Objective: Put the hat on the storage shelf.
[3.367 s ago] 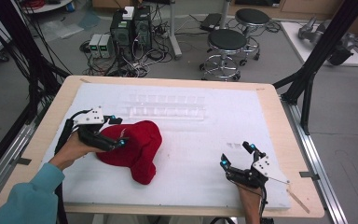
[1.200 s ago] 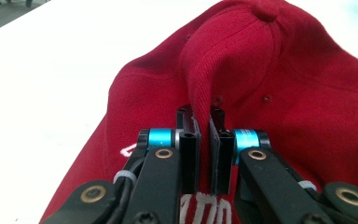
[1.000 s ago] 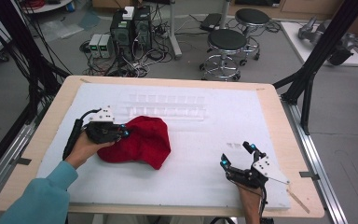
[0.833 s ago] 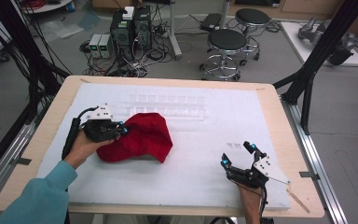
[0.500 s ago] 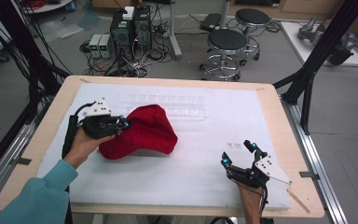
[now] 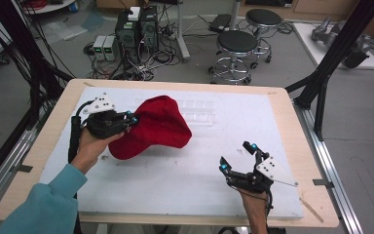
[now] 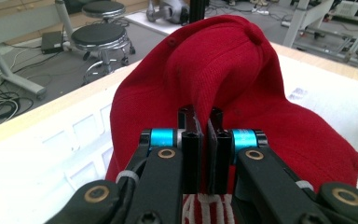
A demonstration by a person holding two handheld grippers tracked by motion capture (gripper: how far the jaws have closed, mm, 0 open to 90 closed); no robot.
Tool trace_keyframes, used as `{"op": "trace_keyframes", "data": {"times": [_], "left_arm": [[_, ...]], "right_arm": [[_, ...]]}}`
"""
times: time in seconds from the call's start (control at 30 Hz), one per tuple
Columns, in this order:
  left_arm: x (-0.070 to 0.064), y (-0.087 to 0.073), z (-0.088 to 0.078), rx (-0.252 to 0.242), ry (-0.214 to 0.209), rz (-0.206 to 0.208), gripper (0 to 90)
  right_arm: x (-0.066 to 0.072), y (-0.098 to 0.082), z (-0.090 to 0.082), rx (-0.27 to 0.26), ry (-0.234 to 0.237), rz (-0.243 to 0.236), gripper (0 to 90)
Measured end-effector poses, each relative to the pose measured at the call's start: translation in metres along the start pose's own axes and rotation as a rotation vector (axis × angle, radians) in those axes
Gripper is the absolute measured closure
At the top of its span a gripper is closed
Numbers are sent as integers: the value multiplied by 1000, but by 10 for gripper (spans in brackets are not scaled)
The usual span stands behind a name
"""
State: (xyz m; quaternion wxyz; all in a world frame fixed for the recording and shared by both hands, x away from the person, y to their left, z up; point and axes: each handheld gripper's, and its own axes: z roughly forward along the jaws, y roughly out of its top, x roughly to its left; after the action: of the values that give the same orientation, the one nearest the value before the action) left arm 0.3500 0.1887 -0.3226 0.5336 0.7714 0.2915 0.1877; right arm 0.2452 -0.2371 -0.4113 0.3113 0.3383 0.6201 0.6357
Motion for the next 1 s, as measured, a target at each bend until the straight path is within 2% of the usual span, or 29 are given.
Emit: {"op": "trace_keyframes", "data": {"times": [0.1, 0.23, 0.5, 0.57, 0.67, 0.77, 0.9, 1.0], "left_arm": [[-4, 4, 3, -9, -12, -24, 864], [-10, 7, 7, -22, -21, -30, 864], [-22, 12, 20, -63, -31, -60, 864], [-25, 13, 23, -63, -48, -66, 864], [-29, 14, 29, -56, -49, -58, 864], [-33, 17, 33, -74, -55, -72, 864], [-37, 22, 37, -92, -48, -81, 864], [-39, 25, 40, -104, -43, -87, 864]], "right_arm": [[7, 5, 3, 22, 20, 5, 61], [18, 14, 7, 27, 55, 12, 61], [39, 27, 15, 58, 85, 20, 62], [42, 28, 16, 57, 95, 26, 63], [48, 29, 20, 62, 120, 47, 63], [56, 29, 24, 68, 131, 45, 62], [71, 29, 33, 64, 169, 50, 61], [78, 28, 39, 59, 187, 81, 61]]}}
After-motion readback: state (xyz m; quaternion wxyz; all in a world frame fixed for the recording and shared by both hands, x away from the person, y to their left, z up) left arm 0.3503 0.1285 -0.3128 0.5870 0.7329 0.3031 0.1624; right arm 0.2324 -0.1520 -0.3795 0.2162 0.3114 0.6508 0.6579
